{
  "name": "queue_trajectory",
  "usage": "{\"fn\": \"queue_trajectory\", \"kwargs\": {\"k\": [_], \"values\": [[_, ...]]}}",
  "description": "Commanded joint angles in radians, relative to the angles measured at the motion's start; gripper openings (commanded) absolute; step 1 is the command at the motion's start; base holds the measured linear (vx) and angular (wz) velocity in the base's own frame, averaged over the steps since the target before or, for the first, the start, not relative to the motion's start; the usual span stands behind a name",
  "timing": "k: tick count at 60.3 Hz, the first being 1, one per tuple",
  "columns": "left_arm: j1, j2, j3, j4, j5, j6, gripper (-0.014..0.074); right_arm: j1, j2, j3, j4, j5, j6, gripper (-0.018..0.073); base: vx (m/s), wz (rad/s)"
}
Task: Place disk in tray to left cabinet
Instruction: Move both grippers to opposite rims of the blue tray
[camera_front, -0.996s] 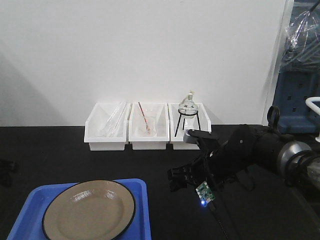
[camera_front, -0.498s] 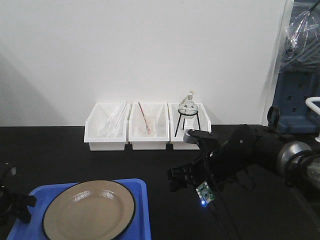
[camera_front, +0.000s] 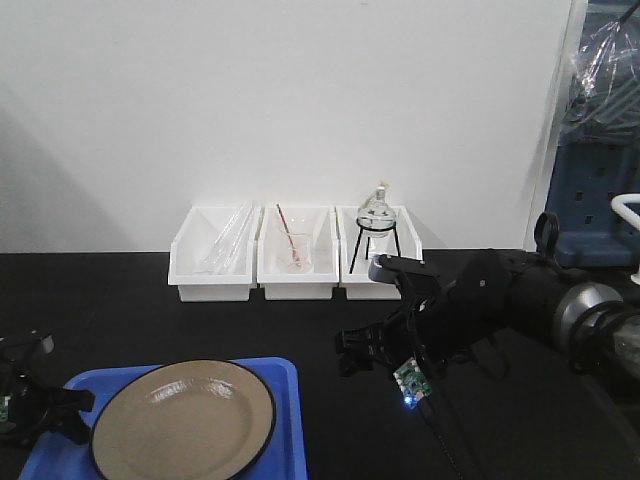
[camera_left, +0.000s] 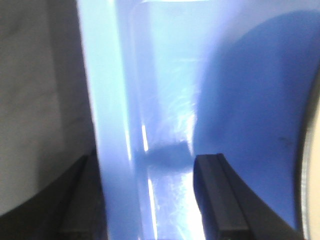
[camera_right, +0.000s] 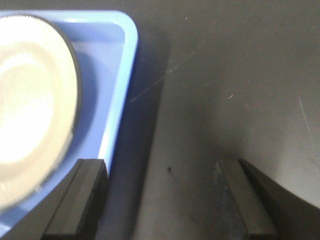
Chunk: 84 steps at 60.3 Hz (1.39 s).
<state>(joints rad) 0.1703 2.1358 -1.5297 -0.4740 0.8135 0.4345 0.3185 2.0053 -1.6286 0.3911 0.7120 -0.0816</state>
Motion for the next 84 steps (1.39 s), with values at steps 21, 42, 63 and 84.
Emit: {"fn": "queue_trajectory", "kwargs": {"k": [21,42,63,84], "values": [[-0.128,-0.051,-0.027,-0.105,-0.011,0.003,0.0462,0.001,0.072,-0.03,0.017,-0.065,0.027,0.0503,0.0,0.0],[-0.148,-0.051,-0.027,-0.154,0.001,0.005,0.0462,0.001,0.074,-0.03,0.0,-0.095,0.03,0.0494,0.0,0.0],[-0.148,-0.051,-0.027,-0.154,0.018,0.005,0.0462,-0.011,0.118,-0.03,-0.008,-0.097,0.07,0.0479,0.0,0.0],[-0.148,-0.051,-0.027,-0.154,0.024,0.024,0.0462,-0.006,0.131,-0.03,0.022,-0.118,0.067,0.0479,0.0,0.0]]}}
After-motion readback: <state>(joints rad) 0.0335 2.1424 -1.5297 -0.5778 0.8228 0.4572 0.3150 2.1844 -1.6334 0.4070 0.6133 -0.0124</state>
